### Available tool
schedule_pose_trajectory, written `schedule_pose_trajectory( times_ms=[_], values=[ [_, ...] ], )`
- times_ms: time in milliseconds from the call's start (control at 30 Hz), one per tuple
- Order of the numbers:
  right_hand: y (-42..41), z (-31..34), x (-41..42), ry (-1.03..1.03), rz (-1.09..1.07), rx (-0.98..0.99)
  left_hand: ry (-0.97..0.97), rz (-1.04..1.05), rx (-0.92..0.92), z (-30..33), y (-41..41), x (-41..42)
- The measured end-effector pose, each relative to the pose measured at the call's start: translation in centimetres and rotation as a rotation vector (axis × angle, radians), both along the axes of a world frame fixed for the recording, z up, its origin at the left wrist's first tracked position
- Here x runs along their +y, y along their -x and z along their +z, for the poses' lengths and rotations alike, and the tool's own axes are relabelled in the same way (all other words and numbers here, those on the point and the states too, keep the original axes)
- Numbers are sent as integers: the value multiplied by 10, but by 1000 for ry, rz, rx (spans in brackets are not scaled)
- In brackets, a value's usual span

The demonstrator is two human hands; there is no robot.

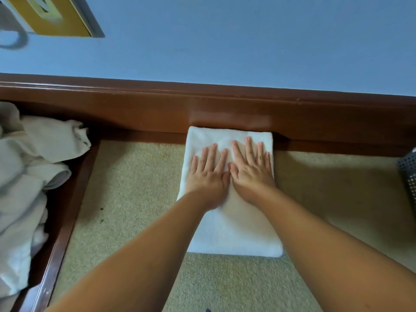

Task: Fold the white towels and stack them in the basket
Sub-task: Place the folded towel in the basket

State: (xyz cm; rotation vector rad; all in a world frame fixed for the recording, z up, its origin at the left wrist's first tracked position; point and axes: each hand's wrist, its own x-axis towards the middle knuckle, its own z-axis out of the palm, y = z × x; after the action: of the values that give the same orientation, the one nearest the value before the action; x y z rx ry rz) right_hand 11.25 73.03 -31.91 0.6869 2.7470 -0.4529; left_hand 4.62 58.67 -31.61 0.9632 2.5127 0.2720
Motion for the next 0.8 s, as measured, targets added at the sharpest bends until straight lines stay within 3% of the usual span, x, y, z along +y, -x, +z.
schedule_pose_trajectory(
  times_ms=[133,333,433,567,800],
  values=[
    [-8,27,-17,16,-39,-104,66,-11,-12,26,-17,-18],
    [-108,28,-81,42,81,17,39,49,1,35,-104,-92],
    [-148,15,-67,34,181,120,-26,-65,-60,24,-103,-126],
    [-176,18,-48,79,291,70,23,-261,23,13,-88,-140],
    [-205,9,-36,8,275,148,-60,-269,134,3,-89,-155]
  ],
)
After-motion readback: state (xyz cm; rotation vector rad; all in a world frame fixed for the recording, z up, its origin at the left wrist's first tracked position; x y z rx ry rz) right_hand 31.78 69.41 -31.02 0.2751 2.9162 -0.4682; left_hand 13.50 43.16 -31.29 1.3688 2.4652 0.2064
